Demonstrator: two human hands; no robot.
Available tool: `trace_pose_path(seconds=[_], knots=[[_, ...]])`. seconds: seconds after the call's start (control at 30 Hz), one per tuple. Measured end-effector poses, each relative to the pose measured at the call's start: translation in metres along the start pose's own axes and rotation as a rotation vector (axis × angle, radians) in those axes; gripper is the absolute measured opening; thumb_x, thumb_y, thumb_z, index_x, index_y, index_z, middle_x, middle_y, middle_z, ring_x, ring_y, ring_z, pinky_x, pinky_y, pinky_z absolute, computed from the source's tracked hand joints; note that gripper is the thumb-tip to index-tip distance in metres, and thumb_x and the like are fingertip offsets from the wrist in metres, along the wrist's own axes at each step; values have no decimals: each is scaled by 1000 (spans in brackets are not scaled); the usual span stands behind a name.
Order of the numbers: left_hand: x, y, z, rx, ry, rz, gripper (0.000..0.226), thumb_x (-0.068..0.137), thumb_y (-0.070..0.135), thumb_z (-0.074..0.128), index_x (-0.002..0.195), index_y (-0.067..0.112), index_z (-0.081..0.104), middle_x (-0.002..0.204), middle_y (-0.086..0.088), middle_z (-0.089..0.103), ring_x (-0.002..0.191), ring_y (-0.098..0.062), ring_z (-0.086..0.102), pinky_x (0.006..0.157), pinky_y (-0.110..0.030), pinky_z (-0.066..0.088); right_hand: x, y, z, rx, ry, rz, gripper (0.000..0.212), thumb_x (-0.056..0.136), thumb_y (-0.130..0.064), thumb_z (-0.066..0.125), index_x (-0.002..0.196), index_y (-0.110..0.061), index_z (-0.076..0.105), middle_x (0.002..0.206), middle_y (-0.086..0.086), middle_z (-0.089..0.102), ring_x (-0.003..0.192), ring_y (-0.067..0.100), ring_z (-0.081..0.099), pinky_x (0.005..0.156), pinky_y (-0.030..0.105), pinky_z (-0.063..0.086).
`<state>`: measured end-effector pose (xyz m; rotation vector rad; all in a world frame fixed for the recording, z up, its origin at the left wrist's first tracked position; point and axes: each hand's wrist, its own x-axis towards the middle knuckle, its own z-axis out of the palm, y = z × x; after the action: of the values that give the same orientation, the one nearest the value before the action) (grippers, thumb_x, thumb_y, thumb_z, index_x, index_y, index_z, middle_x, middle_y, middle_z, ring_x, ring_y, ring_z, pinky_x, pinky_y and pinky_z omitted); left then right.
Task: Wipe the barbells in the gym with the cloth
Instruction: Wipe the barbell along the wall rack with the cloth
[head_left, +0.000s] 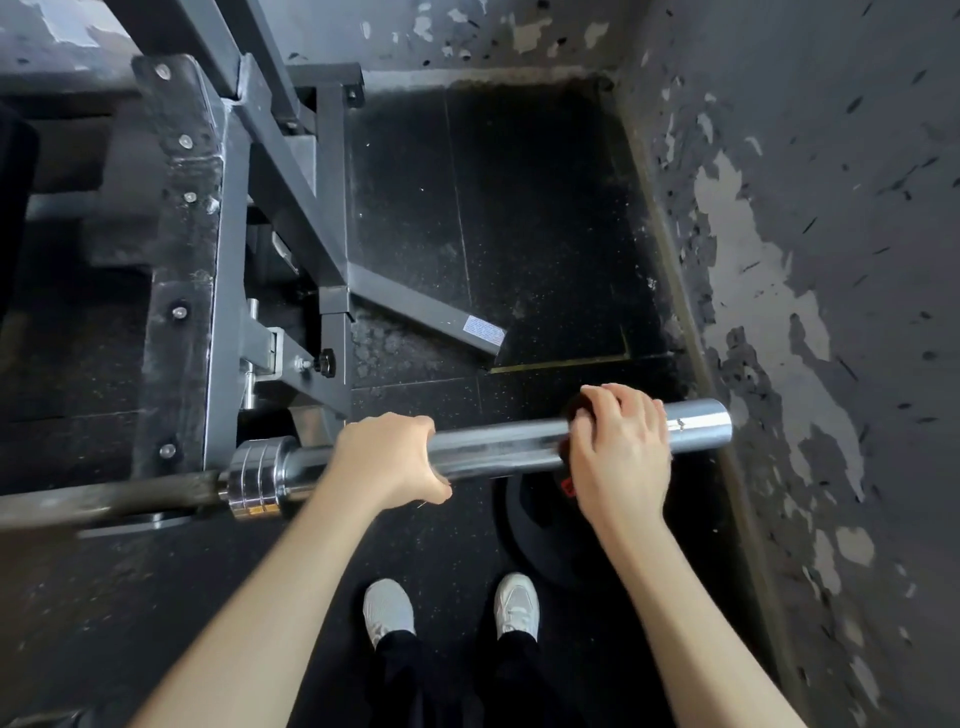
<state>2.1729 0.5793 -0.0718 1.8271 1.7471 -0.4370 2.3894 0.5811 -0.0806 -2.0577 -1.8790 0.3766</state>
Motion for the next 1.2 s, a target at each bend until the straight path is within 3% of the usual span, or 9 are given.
trace_pose_path(seconds=[0.2,0.4,0.5,0.63,0.77,0.83,0.97,1.1,1.2], knots=[[-7,4,23,101,319,-43,39,71,49,69,85,24,43,73,11,51,68,-16,47,73,-32,33,-25,-5,-5,-1,-254,-455,44,93,-35,44,131,-15,55,130,1,57,124,21,48,115,36,20],[-15,8,42,120,552,-33,56,37,35,93,67,14,51,56,1,47,51,-22,47,61,-34,36,15,-9,-6,-85,-177,-1,33,94,-26,46,119,-10,61,104,8,69,103,30,61,113,41,19],[-17,10,46,137,556,-71,54,42,34,93,73,13,54,62,-1,51,57,-23,50,65,-35,36,-22,-34,8,32,-187,-241,32,91,-29,49,115,-12,61,109,4,65,107,26,57,109,40,31],[-22,12,29,111,422,-40,39,74,43,71,96,21,49,91,7,54,88,-19,55,85,-36,36,-16,-1,-9,6,-247,-419,41,92,-36,45,124,-18,63,126,-2,63,121,21,53,112,37,24],[-21,7,14,-7,259,24,26,87,40,54,94,23,36,103,7,55,100,-19,51,94,-35,35,11,-6,-1,-36,-92,-16,45,90,-40,40,106,-12,72,115,8,61,110,29,54,104,46,35],[-15,2,6,-72,147,47,22,85,33,57,93,22,39,104,8,58,100,-19,51,95,-37,39,-6,-31,8,14,-100,-37,47,88,-41,43,107,-7,68,111,11,58,104,31,52,96,43,40],[-10,-5,-14,-54,-69,116,20,84,24,64,86,21,44,98,2,62,93,-19,59,84,-35,49,-24,-22,-3,46,-296,-351,51,89,-38,43,133,-15,55,129,-1,56,124,19,46,108,29,30],[2,-21,-35,-173,-277,131,32,72,28,77,74,19,47,93,4,66,91,-19,62,77,-35,50,-13,-6,-16,74,-312,-329,49,89,-31,37,132,-19,57,131,-9,58,129,17,46,112,24,25],[12,-26,-38,-156,-437,56,45,70,40,80,97,15,54,97,10,61,87,-14,57,72,-32,46,-18,-9,-15,86,-313,-285,52,88,-31,34,134,-21,56,135,-10,57,133,16,42,113,29,25]])
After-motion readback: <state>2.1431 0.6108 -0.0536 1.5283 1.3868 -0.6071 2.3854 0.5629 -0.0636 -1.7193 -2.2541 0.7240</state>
